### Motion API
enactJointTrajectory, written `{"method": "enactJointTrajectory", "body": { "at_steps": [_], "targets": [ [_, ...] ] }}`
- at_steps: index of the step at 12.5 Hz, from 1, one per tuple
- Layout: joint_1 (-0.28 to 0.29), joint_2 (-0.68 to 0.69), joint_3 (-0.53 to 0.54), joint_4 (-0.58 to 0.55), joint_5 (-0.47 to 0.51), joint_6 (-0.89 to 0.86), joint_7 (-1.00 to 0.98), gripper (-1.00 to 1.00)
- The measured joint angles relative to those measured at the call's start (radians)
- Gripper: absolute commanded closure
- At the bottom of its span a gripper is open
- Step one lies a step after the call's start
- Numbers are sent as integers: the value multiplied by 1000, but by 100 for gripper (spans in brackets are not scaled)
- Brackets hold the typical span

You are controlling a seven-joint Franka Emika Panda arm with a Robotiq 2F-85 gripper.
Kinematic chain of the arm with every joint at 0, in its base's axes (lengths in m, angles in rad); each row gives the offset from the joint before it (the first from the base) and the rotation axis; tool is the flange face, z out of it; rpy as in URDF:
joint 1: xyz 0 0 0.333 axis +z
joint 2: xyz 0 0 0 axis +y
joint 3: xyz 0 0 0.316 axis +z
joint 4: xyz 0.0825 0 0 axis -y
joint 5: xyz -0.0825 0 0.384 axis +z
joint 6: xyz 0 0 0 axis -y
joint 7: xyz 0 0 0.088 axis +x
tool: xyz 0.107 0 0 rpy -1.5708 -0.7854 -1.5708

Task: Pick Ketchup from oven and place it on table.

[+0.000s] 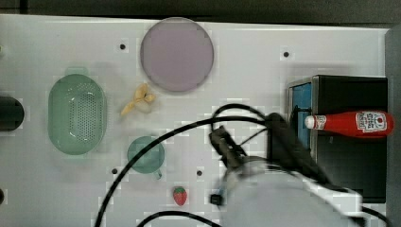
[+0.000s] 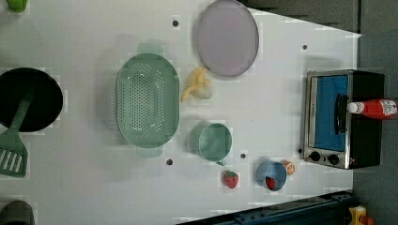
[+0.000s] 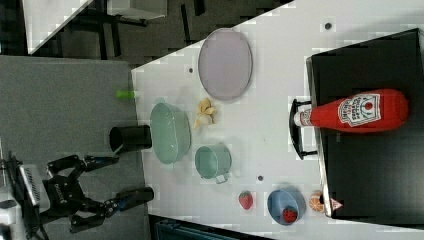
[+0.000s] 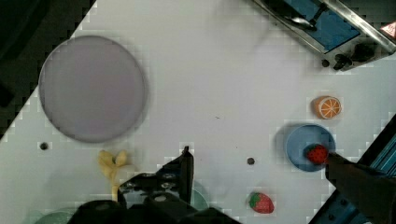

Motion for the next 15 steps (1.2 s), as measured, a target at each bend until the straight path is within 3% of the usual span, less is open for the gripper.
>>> {"method": "enactJointTrajectory", "body": {
  "at_steps": [4, 7, 15],
  "targets": [
    [10, 83, -139, 16, 19, 57, 1, -100],
    [-37, 212, -231, -16, 25, 222, 1, -100],
    [-69, 515, -492, 21, 29, 453, 2, -100]
  ]
}}
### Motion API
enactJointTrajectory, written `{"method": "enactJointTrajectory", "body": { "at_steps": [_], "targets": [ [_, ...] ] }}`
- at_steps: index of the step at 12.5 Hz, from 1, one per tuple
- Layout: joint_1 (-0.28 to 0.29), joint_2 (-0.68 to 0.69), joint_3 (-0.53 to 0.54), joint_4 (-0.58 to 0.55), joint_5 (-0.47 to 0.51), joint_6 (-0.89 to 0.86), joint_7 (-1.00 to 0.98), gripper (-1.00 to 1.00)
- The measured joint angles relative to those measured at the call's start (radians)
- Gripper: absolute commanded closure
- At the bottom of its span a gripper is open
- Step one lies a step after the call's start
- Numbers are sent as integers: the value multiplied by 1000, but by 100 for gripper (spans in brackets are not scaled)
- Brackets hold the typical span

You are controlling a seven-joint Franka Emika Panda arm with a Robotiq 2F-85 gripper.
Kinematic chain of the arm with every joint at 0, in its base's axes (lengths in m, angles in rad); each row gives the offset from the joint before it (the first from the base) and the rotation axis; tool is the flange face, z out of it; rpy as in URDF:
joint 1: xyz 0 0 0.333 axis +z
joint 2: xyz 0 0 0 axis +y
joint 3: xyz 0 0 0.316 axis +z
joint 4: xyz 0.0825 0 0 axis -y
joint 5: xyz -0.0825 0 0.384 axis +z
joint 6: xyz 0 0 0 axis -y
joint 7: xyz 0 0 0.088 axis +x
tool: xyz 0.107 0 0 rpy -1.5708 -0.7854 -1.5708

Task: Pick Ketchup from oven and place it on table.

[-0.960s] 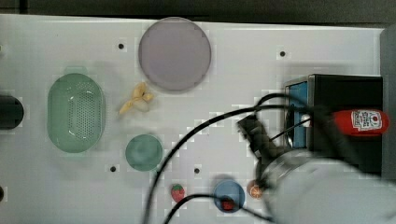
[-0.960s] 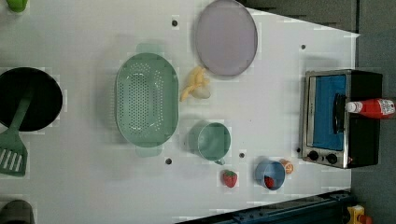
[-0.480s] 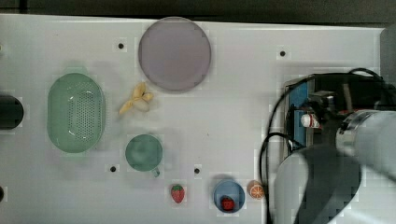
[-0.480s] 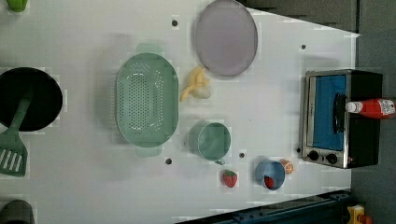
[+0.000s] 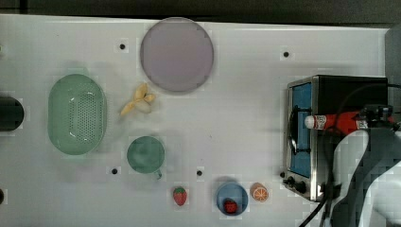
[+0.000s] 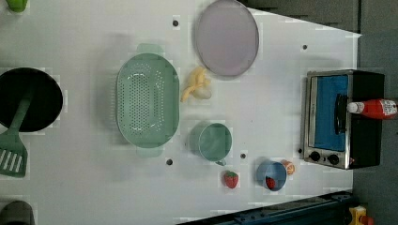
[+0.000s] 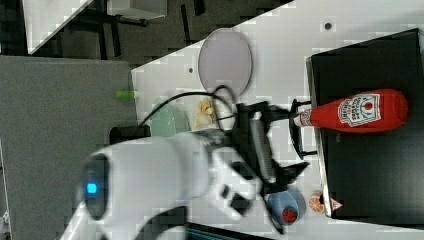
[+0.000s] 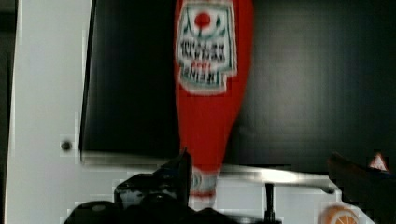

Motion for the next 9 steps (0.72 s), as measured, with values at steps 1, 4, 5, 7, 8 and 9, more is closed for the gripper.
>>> {"method": "enactJointTrajectory", "body": {
  "at_steps": [1, 4, 5, 7, 8, 9],
  "targets": [
    [-3, 36, -19, 19, 1, -2, 0, -100],
    [-10, 126, -67, 66, -10, 82, 1, -100],
    [-18, 152, -72, 66, 19, 115, 2, -100],
    [-28, 184, -77, 60, 142, 87, 3, -100],
    [-32, 202, -78, 57, 158, 81, 2, -100],
    [-43, 218, -65, 53, 168, 106, 2, -100]
  ]
}}
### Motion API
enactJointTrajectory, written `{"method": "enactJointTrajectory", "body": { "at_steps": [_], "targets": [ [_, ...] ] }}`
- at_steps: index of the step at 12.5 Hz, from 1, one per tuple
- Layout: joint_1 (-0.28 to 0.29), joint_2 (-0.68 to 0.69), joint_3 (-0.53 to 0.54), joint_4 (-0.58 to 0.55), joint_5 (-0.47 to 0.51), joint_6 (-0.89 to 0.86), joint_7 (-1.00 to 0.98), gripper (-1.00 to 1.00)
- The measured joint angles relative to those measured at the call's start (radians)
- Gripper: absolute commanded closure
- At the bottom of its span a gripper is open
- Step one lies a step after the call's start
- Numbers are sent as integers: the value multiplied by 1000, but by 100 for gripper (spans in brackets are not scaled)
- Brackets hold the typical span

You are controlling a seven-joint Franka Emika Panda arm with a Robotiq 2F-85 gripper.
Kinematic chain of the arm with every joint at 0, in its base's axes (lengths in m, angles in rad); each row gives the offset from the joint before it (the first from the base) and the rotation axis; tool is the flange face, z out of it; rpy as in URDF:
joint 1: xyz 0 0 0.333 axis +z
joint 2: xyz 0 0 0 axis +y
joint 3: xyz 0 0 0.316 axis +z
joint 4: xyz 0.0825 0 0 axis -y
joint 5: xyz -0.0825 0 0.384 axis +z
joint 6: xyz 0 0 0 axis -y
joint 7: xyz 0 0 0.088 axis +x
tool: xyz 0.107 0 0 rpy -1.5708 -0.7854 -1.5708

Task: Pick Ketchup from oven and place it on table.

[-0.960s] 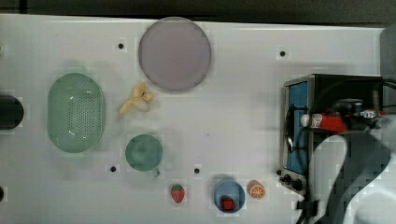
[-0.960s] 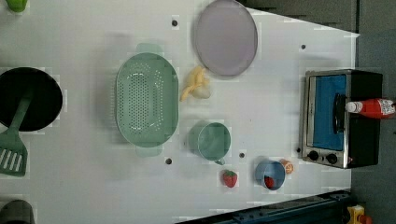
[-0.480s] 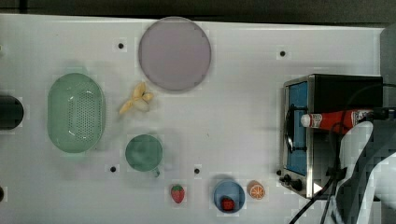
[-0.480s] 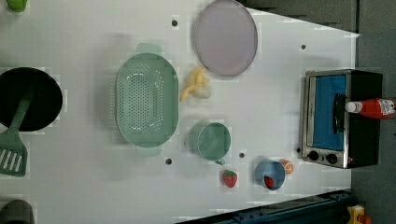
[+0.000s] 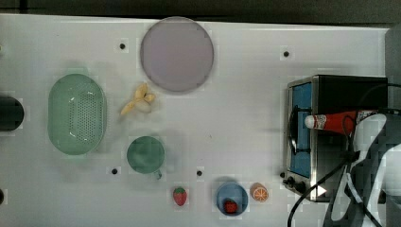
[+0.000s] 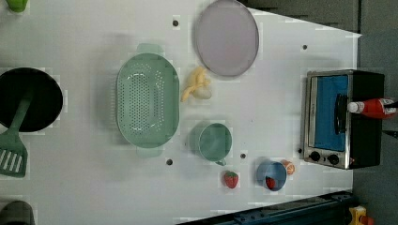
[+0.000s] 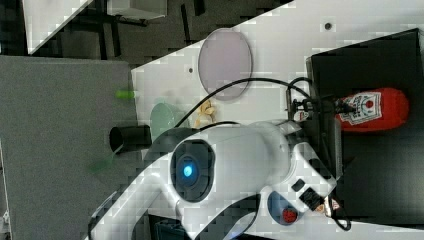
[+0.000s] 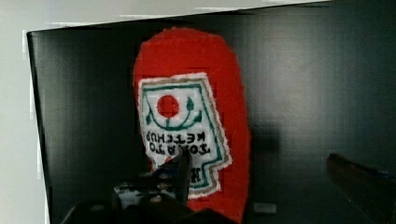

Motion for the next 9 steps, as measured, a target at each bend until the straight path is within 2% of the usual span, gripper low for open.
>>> {"method": "enactJointTrajectory", "body": {
  "at_steps": [2, 5, 6, 8, 9],
  "targets": [
    [10, 16, -2, 1, 3, 14, 0, -100],
    [-3, 40, 9, 9, 7, 75, 0, -100],
    [-2, 58, 4, 17, 21, 78, 0, -92],
    [4, 69, -1, 14, 40, 90, -1, -43],
    [3, 72, 1, 13, 33, 90, -1, -27]
  ]
}}
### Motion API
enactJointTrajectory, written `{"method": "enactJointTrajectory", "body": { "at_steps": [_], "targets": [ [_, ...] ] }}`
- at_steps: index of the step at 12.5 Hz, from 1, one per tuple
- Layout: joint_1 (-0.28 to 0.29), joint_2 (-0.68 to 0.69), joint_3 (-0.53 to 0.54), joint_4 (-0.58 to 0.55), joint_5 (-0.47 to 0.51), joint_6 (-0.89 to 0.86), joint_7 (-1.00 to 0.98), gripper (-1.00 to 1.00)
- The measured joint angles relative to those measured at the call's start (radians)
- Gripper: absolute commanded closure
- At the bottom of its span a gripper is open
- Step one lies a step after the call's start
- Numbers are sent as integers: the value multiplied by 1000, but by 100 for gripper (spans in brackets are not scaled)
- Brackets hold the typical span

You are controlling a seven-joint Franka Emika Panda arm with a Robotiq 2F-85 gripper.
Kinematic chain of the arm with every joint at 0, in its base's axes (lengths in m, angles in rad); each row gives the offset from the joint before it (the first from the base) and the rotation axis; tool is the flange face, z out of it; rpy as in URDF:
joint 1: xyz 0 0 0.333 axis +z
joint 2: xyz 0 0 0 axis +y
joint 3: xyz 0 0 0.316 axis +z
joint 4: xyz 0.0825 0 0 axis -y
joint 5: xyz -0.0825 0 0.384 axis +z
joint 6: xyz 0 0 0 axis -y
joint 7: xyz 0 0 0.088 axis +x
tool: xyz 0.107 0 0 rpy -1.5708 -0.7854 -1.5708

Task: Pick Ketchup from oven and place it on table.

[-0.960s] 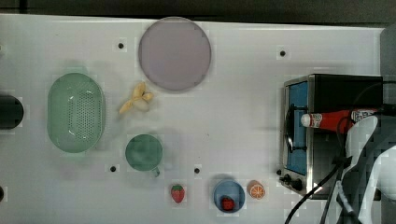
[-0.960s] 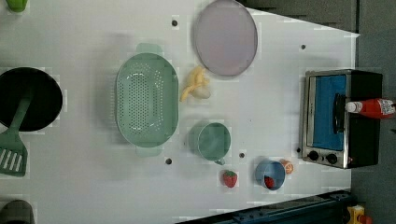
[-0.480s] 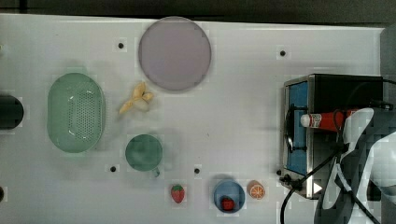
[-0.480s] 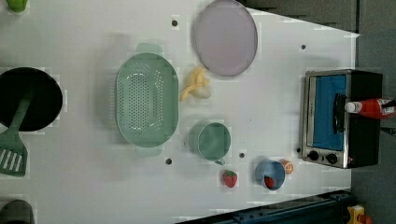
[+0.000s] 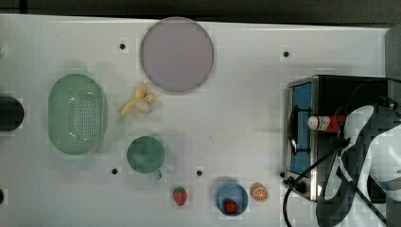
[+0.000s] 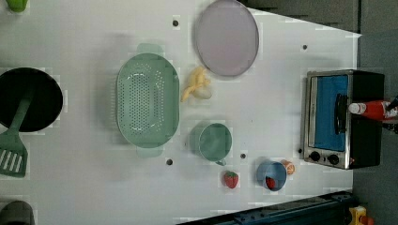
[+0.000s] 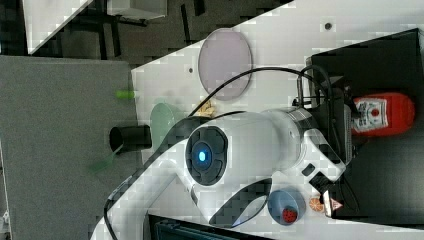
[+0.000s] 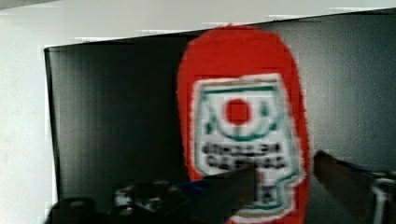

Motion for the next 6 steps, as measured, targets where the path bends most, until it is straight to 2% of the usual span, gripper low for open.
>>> {"method": "enactJointTrajectory", "body": {
  "at_steps": [3, 6],
  "targets": [
    [-3, -4, 6, -19, 21, -4, 5, -27],
    [9, -12, 3, -7, -9, 18, 5, -27]
  ]
}}
